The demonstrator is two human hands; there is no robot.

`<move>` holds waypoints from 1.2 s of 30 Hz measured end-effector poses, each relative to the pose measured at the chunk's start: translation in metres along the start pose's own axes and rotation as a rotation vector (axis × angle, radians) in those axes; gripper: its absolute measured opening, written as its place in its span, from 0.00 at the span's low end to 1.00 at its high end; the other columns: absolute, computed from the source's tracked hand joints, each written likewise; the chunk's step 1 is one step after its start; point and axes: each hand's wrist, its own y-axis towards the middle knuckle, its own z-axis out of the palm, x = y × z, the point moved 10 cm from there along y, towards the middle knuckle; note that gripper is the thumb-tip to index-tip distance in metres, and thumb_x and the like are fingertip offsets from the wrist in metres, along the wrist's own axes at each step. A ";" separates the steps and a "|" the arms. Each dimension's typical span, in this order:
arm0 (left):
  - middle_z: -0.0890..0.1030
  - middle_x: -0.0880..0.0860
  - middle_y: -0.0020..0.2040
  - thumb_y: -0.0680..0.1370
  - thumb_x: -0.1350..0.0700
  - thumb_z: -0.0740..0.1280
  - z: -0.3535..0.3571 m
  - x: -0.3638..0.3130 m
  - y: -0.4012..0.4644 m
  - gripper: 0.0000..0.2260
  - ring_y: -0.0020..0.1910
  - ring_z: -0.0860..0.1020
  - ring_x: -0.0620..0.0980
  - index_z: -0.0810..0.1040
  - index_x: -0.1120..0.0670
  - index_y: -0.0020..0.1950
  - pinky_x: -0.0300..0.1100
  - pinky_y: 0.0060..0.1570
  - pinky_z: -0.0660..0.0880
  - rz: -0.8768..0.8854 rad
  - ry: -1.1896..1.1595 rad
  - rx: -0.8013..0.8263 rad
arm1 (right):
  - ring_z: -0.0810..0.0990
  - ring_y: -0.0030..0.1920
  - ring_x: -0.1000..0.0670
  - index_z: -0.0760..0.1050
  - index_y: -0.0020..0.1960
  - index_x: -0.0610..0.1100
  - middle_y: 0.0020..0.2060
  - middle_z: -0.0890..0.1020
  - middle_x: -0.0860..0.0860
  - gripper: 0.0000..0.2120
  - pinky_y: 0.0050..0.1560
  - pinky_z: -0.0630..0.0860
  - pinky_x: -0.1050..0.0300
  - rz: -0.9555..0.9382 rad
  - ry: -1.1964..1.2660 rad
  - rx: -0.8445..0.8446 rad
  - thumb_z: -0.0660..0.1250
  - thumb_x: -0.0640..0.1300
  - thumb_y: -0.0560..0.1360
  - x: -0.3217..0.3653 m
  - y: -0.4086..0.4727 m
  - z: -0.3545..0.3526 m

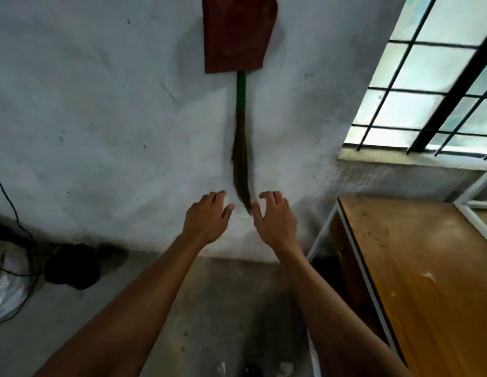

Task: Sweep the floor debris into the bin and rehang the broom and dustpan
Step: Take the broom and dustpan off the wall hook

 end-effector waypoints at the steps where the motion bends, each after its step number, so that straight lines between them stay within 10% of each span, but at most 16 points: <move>1: 0.77 0.55 0.71 0.86 0.38 0.52 -0.018 -0.005 0.025 0.27 0.66 0.78 0.57 0.67 0.51 0.79 0.56 0.62 0.78 0.010 0.003 -0.046 | 0.80 0.56 0.50 0.77 0.65 0.50 0.60 0.80 0.50 0.24 0.52 0.81 0.50 -0.030 -0.009 -0.026 0.54 0.66 0.84 0.006 0.028 -0.010; 18: 0.76 0.56 0.67 0.86 0.42 0.55 -0.307 -0.040 0.265 0.23 0.60 0.79 0.55 0.68 0.53 0.76 0.51 0.56 0.78 0.125 0.051 -0.646 | 0.77 0.66 0.44 0.68 0.75 0.49 0.71 0.76 0.47 0.29 0.61 0.79 0.44 -0.273 0.044 -0.354 0.55 0.67 0.83 0.150 0.338 -0.155; 25: 0.73 0.61 0.73 0.86 0.45 0.58 -0.345 -0.018 0.330 0.26 0.69 0.74 0.62 0.63 0.57 0.79 0.57 0.65 0.74 0.004 -0.179 -0.539 | 0.72 0.73 0.38 0.65 0.79 0.47 0.77 0.68 0.43 0.32 0.68 0.75 0.36 -0.272 -0.092 -0.264 0.52 0.67 0.83 0.193 0.396 -0.157; 36: 0.84 0.56 0.55 0.83 0.53 0.69 -0.332 -0.005 0.372 0.06 0.56 0.82 0.59 0.81 0.55 0.56 0.54 0.60 0.81 -0.043 -0.677 -0.329 | 0.78 0.64 0.39 0.71 0.74 0.45 0.70 0.74 0.41 0.24 0.63 0.78 0.43 -0.391 -0.129 -0.236 0.57 0.57 0.84 0.216 0.408 -0.162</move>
